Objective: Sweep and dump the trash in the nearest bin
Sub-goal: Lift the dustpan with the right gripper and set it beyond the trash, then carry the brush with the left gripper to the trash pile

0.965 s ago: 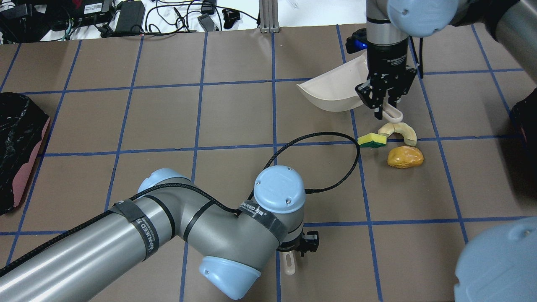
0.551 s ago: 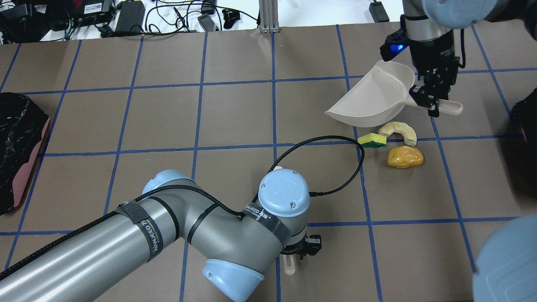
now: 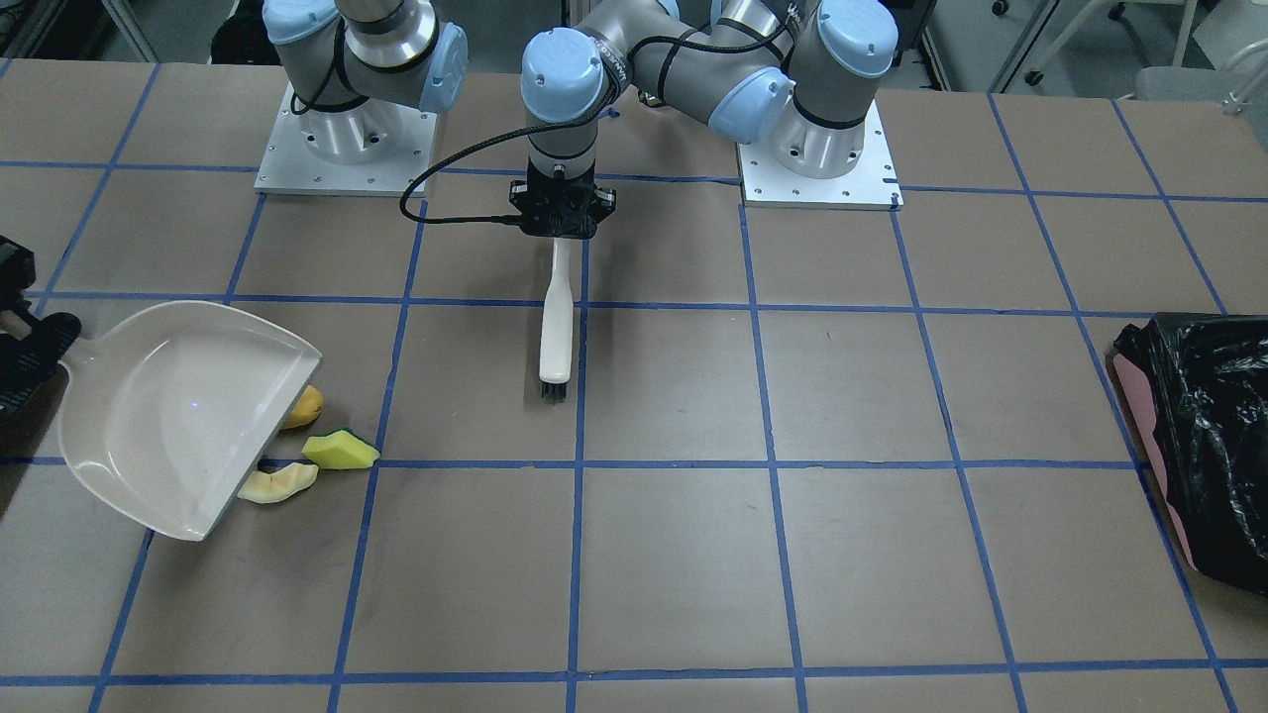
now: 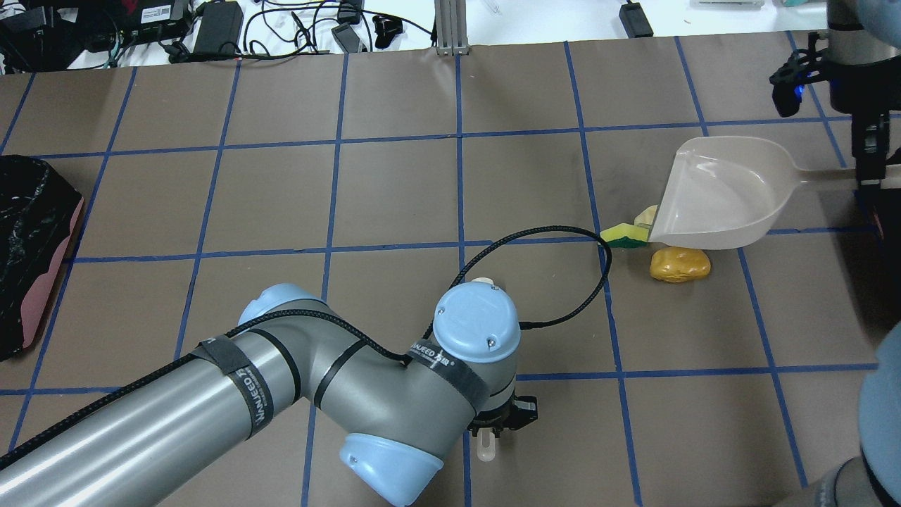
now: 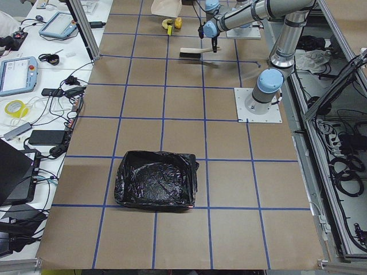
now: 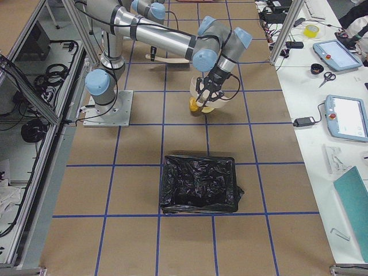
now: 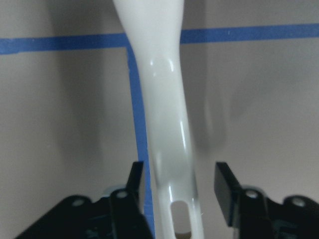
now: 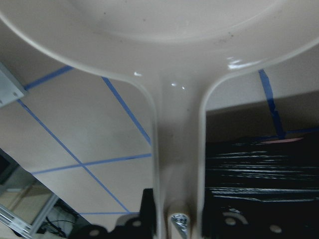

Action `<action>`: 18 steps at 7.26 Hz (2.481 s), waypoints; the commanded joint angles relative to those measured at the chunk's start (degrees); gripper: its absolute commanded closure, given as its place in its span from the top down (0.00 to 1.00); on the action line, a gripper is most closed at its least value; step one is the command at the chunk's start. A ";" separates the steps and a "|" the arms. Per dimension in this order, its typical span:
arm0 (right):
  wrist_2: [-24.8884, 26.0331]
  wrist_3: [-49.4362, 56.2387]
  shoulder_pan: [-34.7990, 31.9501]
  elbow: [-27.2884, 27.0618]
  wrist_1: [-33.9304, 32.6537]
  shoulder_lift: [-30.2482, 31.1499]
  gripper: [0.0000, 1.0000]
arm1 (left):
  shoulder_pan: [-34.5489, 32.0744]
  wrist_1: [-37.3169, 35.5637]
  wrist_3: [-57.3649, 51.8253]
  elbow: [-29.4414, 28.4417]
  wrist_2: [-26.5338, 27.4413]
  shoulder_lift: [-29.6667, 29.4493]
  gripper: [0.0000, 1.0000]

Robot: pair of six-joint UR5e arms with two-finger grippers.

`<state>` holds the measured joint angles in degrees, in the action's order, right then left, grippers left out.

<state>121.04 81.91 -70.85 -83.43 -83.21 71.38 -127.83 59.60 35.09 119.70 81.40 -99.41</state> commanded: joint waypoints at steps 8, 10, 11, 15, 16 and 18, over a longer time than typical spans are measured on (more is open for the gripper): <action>2.62 41.49 10.11 -22.92 -57.94 -0.54 0.00 | -0.58 3.45 16.29 -25.10 -6.84 -12.62 0.00; 2.79 36.06 10.20 -23.88 -57.42 -0.37 0.00 | -2.42 2.90 16.76 -32.66 -6.44 -19.12 0.00; 2.62 35.43 10.20 -24.67 -57.85 -0.37 0.00 | -2.60 1.42 18.07 -34.26 -6.17 -21.07 0.00; 1.14 35.06 10.20 -25.91 -57.94 -0.54 0.00 | -2.69 0.87 22.45 -40.04 -6.34 -26.96 0.00; 1.04 35.33 10.20 -25.82 -57.94 -0.54 0.00 | -3.21 0.87 23.70 -42.77 -6.69 -28.89 0.00; 0.95 35.77 10.20 -25.82 -57.94 -0.63 0.00 | -4.88 0.79 25.10 -43.59 -6.61 -30.83 0.00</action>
<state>122.07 117.33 -60.65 -109.26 -141.15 70.82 -131.89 60.45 58.94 76.95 74.78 -128.79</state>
